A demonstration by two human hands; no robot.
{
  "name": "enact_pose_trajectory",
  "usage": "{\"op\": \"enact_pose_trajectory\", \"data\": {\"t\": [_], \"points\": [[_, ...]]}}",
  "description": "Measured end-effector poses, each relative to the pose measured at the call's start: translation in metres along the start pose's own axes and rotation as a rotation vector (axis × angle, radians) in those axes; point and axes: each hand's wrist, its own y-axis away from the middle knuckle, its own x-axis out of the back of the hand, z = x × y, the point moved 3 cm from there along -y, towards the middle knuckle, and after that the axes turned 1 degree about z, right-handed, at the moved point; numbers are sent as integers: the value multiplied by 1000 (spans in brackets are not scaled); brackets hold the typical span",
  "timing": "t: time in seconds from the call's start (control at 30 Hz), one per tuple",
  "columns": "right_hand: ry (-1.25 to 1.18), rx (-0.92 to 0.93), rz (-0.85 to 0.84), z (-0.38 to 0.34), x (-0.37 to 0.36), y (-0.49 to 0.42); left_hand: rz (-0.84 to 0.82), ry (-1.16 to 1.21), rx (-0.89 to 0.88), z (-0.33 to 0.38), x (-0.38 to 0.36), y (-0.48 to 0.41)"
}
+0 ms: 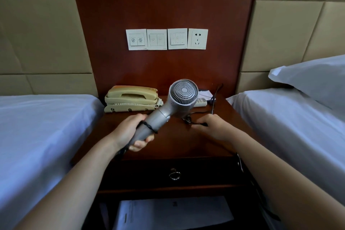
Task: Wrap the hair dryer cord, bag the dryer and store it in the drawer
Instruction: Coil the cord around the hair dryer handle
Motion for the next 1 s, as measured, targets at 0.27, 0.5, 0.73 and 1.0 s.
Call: {"op": "enact_pose_trajectory", "data": {"t": [0.27,0.5,0.73,1.0], "points": [[106,-24,-49,0,1,5,82,20,16,2,-1,-9],[178,-47,-77,-5,15,14,303,100,-129,-6,13,-6],[546,96,-185,-57,10,34,630,74,-166,-5,21,-13],[584,456,272,-92,26,43,805,-394,-244,0,18,-8]]}}
